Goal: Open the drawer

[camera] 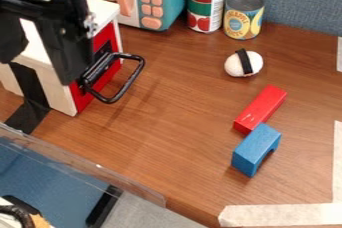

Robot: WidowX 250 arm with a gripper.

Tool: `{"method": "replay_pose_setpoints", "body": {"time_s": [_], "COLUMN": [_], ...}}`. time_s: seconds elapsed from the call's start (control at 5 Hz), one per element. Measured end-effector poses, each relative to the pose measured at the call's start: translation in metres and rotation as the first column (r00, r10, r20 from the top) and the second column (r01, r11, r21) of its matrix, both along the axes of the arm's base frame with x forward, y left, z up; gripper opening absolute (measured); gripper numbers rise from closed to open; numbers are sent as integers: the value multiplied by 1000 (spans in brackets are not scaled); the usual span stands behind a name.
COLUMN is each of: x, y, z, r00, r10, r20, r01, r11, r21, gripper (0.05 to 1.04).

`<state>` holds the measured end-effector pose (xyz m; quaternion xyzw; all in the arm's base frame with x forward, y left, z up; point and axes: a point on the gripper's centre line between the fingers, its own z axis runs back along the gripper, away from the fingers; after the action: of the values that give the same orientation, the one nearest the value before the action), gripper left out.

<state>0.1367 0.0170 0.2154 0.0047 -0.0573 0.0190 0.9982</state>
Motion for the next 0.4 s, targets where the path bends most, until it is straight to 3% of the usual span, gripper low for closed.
{"method": "replay_pose_setpoints", "body": {"time_s": [0.4], "x": [35], "y": [9], "z": [-29], "r00": [988], "r10": [-154], "r20": [22], "r01": [154], "r11": [988], "r21": [-23], "gripper": [1000]}}
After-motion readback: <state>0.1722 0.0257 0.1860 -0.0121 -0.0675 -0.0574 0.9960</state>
